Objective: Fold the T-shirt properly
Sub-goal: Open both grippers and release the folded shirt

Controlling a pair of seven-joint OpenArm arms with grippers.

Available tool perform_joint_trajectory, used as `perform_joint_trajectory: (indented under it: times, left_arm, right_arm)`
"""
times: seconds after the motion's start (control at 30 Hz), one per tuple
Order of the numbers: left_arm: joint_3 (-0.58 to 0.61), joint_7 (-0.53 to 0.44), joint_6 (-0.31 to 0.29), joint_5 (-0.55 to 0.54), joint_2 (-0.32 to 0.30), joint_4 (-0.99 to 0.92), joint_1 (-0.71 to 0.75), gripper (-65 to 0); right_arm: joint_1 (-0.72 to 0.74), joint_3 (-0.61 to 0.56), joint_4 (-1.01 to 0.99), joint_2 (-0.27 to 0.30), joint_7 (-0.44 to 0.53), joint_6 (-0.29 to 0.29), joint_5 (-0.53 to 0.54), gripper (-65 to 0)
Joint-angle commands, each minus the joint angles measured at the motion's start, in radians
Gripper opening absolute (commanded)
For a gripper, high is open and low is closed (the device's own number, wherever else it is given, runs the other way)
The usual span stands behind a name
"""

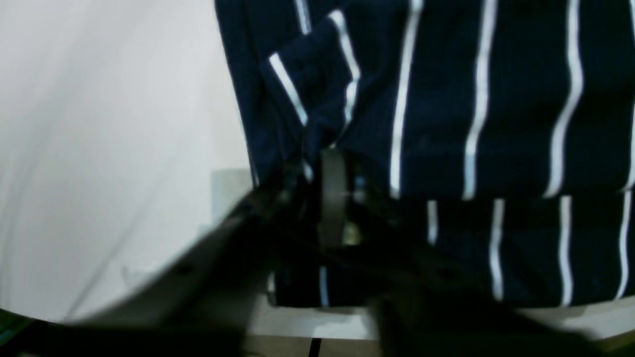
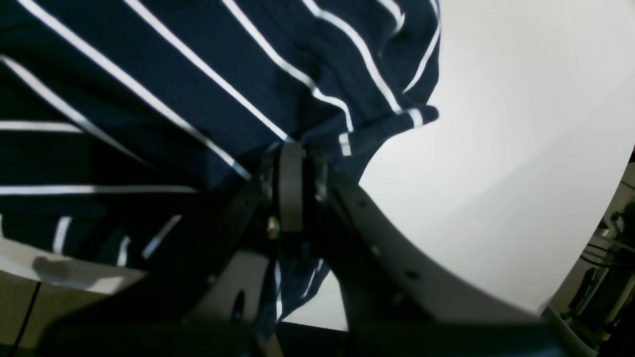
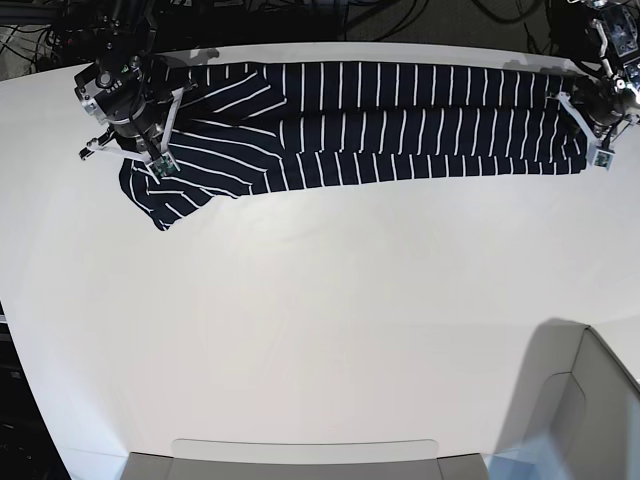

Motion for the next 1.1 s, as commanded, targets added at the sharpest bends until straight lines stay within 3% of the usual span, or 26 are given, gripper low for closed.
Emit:
perform_joint_trajectory:
  times: [0.0,0.17,0.33,0.47,0.57,0.7,1.07]
  left_arm:
    - [-0.020,-0.015,0.005,-0.006,-0.023,0.019,0.009,-49.2]
    - [-0.070,0.008,0.005,-0.006,-0.014,0.021,0.009,-48.3]
    - [-0.120,0.061,0.005,-0.010,-0.003,0.092,0.009,-42.2]
    - [-0.220,0.081,0.005,-0.009,0.041,0.131,0.005,-37.5]
    - [-0.269,0.148,0.005,-0.004,0.041,0.128,-0.050,-35.0]
    - [-0.272,0.209,0.005,-0.004,0.038,0.130,-0.077,-34.4]
    - [-0.235,0.246,0.005,-0.004,0.037,0.064,-0.128,-30.4]
  right_arm:
    - [0.007,0.002,0.018,0.006,0.011,0.012,-0.002,-65.0]
    - [0.012,-0.001,0.017,0.009,0.011,0.012,-0.002,-65.0]
    - [0.013,-0.001,0.014,0.014,0.011,0.012,-0.002,-65.0]
    - [0.024,-0.003,0.014,0.014,0.012,0.012,-0.002,-65.0]
    - [0.026,-0.003,0.014,0.015,0.012,0.012,-0.002,-65.0]
    - [0.026,-0.003,0.012,0.031,0.012,0.012,-0.002,-65.0]
    - [0.027,-0.004,0.011,0.035,0.012,0.012,-0.002,-65.0]
